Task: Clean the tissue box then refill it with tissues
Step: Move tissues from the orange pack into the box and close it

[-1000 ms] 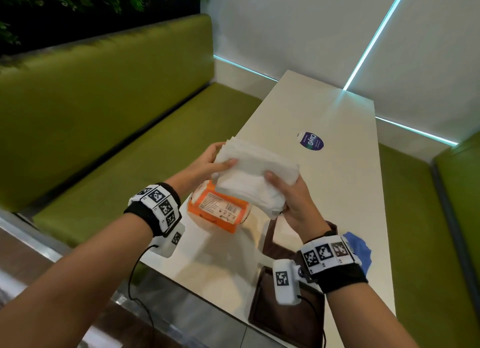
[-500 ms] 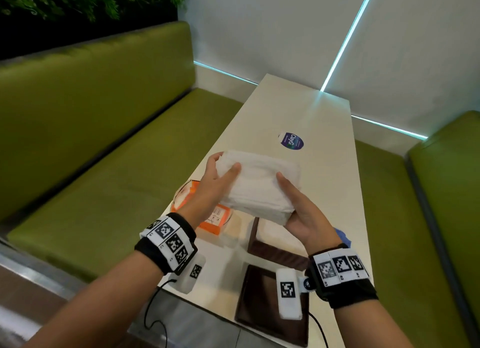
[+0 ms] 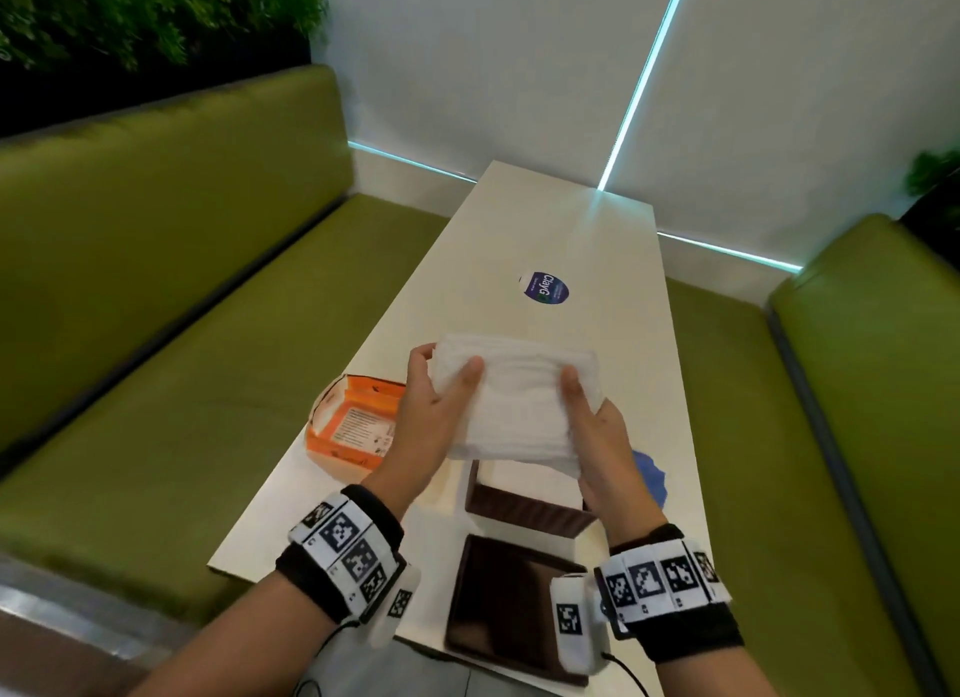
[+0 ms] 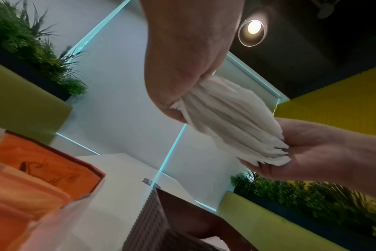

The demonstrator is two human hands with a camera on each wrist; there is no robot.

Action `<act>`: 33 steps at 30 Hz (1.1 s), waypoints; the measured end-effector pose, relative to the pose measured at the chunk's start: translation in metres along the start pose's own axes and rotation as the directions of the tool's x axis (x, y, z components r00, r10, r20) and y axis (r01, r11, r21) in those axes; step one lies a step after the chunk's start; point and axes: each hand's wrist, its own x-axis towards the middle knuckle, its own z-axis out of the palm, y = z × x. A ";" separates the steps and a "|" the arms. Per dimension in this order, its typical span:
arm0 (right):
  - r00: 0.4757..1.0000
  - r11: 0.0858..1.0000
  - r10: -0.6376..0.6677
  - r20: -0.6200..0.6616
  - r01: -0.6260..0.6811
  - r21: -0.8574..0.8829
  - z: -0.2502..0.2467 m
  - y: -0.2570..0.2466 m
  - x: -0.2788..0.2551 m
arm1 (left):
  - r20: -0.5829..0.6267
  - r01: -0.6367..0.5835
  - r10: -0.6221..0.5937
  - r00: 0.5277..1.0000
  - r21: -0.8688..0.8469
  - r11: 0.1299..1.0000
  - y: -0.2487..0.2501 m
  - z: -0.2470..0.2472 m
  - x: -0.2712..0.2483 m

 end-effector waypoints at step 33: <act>0.918 0.861 -0.373 -0.135 0.289 -0.418 -0.020 0.012 -0.041 | -0.098 -0.141 0.158 0.983 0.160 0.977 -0.024 0.025 -0.041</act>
